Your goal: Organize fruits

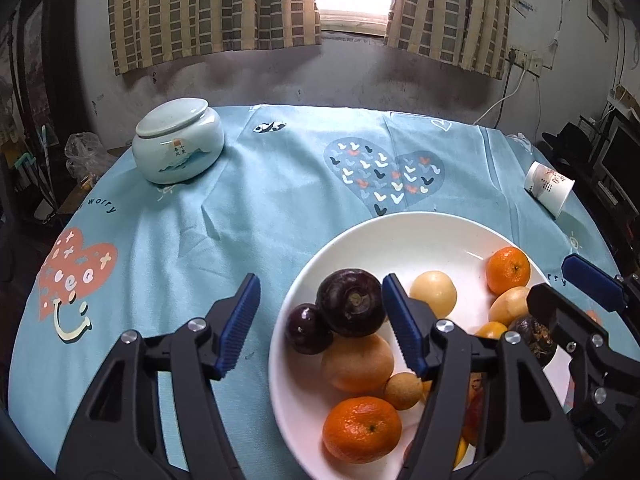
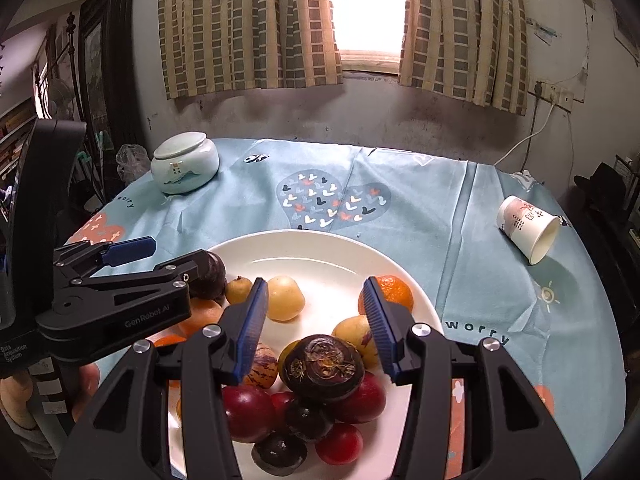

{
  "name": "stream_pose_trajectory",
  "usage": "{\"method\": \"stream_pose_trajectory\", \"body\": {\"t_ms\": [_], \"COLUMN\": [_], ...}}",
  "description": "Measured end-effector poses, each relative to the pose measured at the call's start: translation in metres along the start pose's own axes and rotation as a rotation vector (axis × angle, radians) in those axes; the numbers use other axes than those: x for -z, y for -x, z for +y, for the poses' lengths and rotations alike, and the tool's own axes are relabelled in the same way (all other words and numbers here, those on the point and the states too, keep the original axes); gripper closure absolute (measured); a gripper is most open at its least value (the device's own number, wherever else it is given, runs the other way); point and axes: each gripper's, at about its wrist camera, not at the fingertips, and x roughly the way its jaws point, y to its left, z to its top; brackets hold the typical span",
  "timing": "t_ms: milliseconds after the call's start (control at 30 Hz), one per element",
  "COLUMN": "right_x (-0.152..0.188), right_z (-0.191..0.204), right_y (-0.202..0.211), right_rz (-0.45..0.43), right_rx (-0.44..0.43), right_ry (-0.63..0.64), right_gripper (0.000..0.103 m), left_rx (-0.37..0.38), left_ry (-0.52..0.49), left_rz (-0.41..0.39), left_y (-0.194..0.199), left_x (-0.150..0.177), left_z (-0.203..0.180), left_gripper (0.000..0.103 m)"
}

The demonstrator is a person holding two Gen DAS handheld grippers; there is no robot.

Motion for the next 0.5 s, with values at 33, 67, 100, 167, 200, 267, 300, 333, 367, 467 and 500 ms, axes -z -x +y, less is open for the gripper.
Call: {"method": "stream_pose_trajectory", "body": {"t_ms": [33,67,100,167,200,267,300,333,367,467,500], "right_x": [-0.001,-0.002,-0.003,-0.005,-0.006,-0.007,-0.007,-0.008,-0.009,-0.010,-0.010], "right_z": [0.000,0.000,0.001,0.005,0.006,0.009,0.011,0.013,0.015,0.024,0.028], "right_y": [0.002,0.005,0.007,0.013,0.016,0.025,0.029,0.034,0.038,0.052,0.057], "right_rz": [-0.006,-0.010,-0.014,-0.028,-0.033,-0.043,-0.048,-0.057,-0.063,-0.080,-0.086], "right_rx": [-0.005,-0.009,-0.012,-0.013,-0.013,-0.014,-0.012,-0.011,-0.011,-0.020,-0.016], "right_ry": [-0.006,-0.009,-0.008,0.000,0.003,0.004,0.003,0.002,0.002,0.013,0.021], "right_gripper": [0.052,0.052,0.052,0.052,0.051,0.049,0.045,0.045,0.045,0.045,0.045], "left_rx": [0.002,0.002,0.001,0.000,-0.002,-0.006,-0.008,-0.009,-0.013,-0.037,-0.045], "left_ry": [0.000,-0.002,-0.001,0.002,0.003,0.010,0.013,0.014,0.013,-0.004,-0.004], "left_rz": [-0.002,-0.005,-0.010,-0.023,-0.029,-0.042,-0.047,-0.051,-0.056,-0.090,-0.101], "left_y": [0.002,0.004,0.007,0.014,0.018,0.027,0.031,0.036,0.041,0.063,0.070], "left_x": [-0.001,-0.002,-0.002,-0.004,-0.005,-0.008,-0.009,-0.009,-0.009,-0.004,0.000], "left_z": [0.000,0.000,0.001,0.001,0.002,0.002,0.002,0.002,0.002,0.002,0.003], "left_gripper": [0.038,0.038,0.038,0.037,0.036,0.035,0.034,0.034,0.034,0.032,0.029]}}
